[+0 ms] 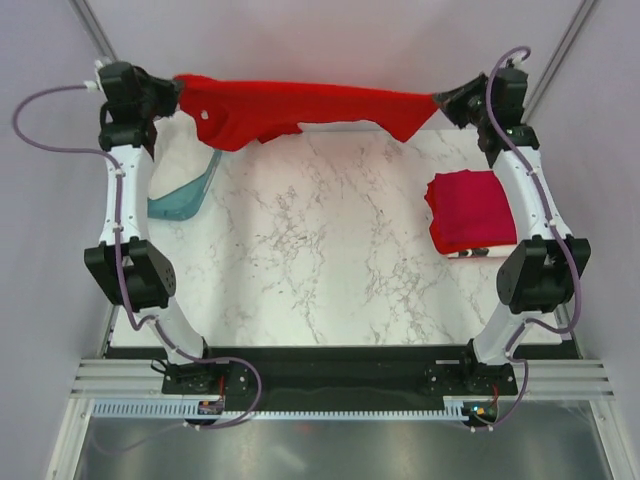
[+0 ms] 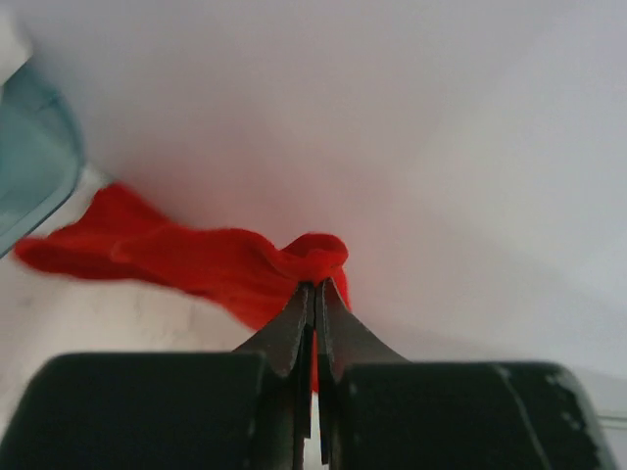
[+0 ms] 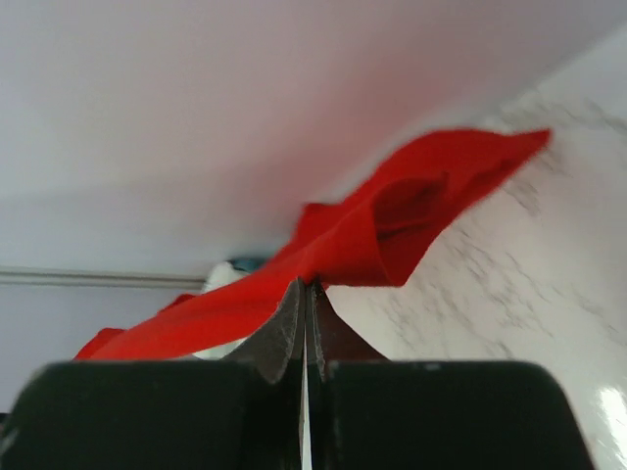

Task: Fold and stack the t-shirts
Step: Fold the tshirt

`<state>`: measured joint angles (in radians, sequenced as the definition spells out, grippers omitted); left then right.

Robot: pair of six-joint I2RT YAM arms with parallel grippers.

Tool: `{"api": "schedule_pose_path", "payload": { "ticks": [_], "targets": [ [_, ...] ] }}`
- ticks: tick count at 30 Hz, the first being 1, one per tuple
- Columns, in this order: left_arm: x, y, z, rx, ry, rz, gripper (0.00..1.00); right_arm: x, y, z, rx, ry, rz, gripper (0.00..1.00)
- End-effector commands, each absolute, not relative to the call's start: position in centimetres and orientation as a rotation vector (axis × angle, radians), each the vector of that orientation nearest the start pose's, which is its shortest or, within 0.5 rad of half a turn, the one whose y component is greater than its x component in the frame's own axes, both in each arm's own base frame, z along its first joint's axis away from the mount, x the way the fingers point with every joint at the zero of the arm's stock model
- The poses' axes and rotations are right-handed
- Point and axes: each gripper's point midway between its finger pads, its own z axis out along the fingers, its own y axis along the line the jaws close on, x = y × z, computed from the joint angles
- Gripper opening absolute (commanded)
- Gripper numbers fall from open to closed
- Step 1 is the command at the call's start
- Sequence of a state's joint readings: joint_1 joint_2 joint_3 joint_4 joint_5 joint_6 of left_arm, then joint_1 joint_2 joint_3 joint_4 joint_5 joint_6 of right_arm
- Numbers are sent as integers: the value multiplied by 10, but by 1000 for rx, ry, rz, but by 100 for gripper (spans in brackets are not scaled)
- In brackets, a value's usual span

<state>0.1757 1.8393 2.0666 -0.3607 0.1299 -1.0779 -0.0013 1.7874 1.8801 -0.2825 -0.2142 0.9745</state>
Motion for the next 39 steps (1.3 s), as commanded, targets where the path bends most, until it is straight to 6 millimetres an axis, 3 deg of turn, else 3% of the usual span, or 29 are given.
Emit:
{"api": "schedule_pose_path", "payload": {
  "ticks": [1, 2, 3, 4, 5, 6, 7, 8, 9, 10, 11, 12, 13, 14, 15, 16, 18, 19, 20, 22, 23, 25, 29, 34, 36, 39],
  "targets": [
    [537, 36, 395, -906, 1523, -772, 2, 535, 64, 316, 771, 1793, 876, 0],
    [532, 36, 387, -902, 1532, -759, 2, 532, 63, 304, 783, 1809, 869, 0],
    [520, 34, 364, -923, 1576, -737, 2, 529, 63, 293, 777, 1821, 856, 0],
    [513, 35, 352, -926, 1597, -713, 2, 520, 63, 260, 807, 1880, 839, 0],
    [506, 35, 338, -941, 1618, -699, 2, 514, 63, 251, 810, 1894, 834, 0],
    [488, 33, 312, -974, 1658, -679, 2, 509, 64, 239, 807, 1914, 830, 0],
    [480, 34, 298, -997, 1667, -664, 2, 496, 65, 207, 838, 1976, 816, 0],
    [471, 33, 287, -1009, 1673, -659, 2, 486, 67, 199, 840, 1992, 818, 0],
    [458, 30, 252, -1045, 1721, -644, 2, 481, 68, 191, 835, 1994, 826, 0],
    [446, 31, 252, -1045, 1708, -627, 2, 464, 69, 161, 870, 2048, 810, 0],
    [438, 30, 241, -1055, 1723, -618, 2, 455, 68, 156, 873, 2053, 800, 0],
    [425, 29, 211, -1086, 1764, -597, 2, 447, 68, 148, 874, 2065, 794, 0],
    [414, 29, 208, -1077, 1766, -577, 2, 431, 68, 125, 882, 2115, 770, 0],
    [405, 30, 197, -1092, 1786, -561, 2, 422, 68, 122, 870, 2125, 761, 0],
    [390, 28, 172, -1125, 1826, -541, 2, 413, 68, 114, 873, 2144, 750, 0],
    [381, 26, 163, -1135, 1843, -540, 2, 396, 67, 95, 878, 2191, 729, 0],
    [357, 24, 149, -1141, 1855, -527, 2, 378, 67, 89, 876, 2202, 716, 0],
    [348, 25, 144, -1144, 1863, -502, 2, 360, 67, 73, 895, 2235, 705, 0],
    [340, 25, 153, -1125, 1835, -498, 2, 352, 69, 78, 867, 2225, 716, 0],
    [322, 27, 142, -1148, 1841, -453, 2, 328, 70, 64, 879, 2258, 704, 0],
    [310, 28, 135, -1177, 1867, -428, 2, 323, 70, 70, 856, 2239, 706, 0],
    [295, 26, 135, -1190, 1854, -430, 2, 304, 69, 60, 867, 2268, 684, 0],
    [270, 13, 115, -1266, 1900, -468, 2, 283, 67, 59, 858, 2266, 661, 0],
    [238, 0, 76, -1454, 1959, -499, 2, 262, 64, 50, 882, 2273, 633, 1],
    [225, -4, 57, -1512, 1987, -486, 2, 257, 64, 46, 894, 2279, 633, 5],
    [215, -5, 47, -1557, 1992, -472, 7, 246, 63, 39, 921, 2283, 620, 9]
  ]
}}
